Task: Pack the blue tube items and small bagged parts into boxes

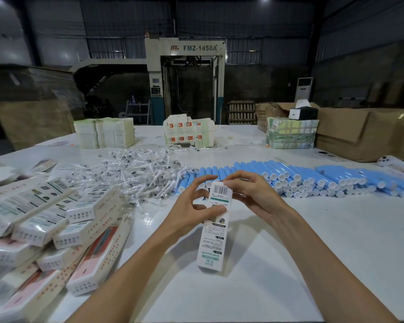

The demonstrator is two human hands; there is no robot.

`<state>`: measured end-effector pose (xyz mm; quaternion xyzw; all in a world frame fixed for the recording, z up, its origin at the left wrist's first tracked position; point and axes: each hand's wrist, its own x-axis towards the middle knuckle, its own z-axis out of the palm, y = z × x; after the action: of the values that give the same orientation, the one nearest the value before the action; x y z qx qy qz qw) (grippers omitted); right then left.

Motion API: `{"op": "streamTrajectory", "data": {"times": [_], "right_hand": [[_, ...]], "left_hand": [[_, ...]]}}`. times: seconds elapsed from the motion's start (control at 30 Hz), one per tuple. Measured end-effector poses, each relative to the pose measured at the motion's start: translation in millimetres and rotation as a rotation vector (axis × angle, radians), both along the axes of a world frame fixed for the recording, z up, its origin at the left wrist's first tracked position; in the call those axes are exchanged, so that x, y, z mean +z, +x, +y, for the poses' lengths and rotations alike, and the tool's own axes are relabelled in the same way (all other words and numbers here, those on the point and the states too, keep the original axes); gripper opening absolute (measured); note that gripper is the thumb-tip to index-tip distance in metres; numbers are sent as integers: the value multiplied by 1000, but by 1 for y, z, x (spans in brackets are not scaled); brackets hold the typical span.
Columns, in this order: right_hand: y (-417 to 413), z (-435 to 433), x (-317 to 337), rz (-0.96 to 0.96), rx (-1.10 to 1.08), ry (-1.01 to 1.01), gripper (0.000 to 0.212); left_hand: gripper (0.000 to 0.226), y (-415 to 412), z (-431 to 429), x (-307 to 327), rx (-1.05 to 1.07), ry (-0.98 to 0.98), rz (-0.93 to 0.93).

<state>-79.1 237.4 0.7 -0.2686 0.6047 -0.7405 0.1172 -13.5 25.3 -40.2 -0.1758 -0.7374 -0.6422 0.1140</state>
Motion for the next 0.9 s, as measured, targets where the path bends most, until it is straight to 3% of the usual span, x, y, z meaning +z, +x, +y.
{"op": "streamTrajectory", "data": {"times": [0.2,0.37,0.9], "right_hand": [[4,-2,-3,98,7,26,20],[10,-16,-9,240,-152,108,19],[8,-19,-15,272,-219,143,11]], "left_hand": [[69,-1,-1,-1,21,29,-1],[65,-3,-4,-4,62,96,12],[60,-4,-2,-9,89,91,11]]}}
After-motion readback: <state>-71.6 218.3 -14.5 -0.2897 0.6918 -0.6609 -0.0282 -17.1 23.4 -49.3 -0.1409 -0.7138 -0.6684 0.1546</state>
